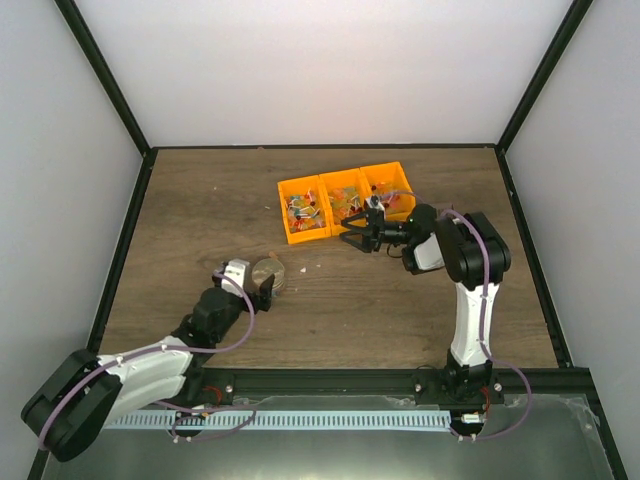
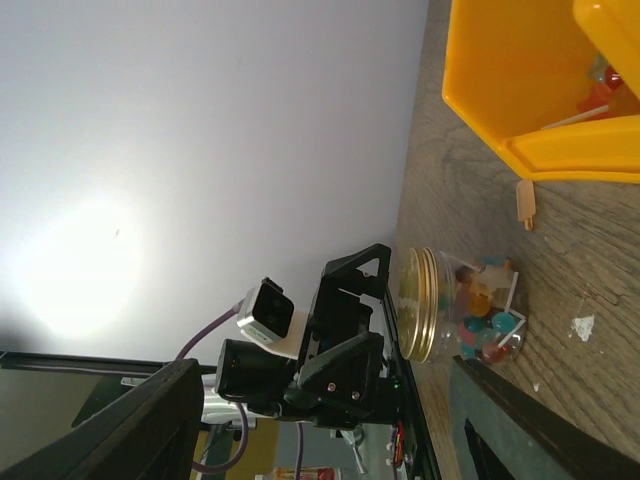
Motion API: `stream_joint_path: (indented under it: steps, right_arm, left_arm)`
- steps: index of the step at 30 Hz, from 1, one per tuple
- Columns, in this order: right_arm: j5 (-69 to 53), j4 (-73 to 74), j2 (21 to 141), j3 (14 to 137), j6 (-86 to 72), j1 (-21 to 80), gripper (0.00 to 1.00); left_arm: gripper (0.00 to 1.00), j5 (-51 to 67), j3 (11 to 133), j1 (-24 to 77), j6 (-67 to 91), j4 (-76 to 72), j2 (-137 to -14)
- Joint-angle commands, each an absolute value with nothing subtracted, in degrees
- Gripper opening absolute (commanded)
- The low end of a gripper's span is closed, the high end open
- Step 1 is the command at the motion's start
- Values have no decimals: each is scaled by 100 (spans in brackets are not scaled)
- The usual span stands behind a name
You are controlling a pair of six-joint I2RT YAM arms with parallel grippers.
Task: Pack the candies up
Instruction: Move the packing bottle to the center of the board.
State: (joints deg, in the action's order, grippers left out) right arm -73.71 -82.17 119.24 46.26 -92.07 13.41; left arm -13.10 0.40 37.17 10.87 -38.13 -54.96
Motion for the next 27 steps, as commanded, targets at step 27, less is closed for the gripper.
stream_joint_path:
  steps: [27]
  right_arm:
    - [-7443, -9170, 12241, 4684, -9773, 1190, 68]
  left_arm:
    - [100, -677, 33, 3806, 628, -3889, -6350]
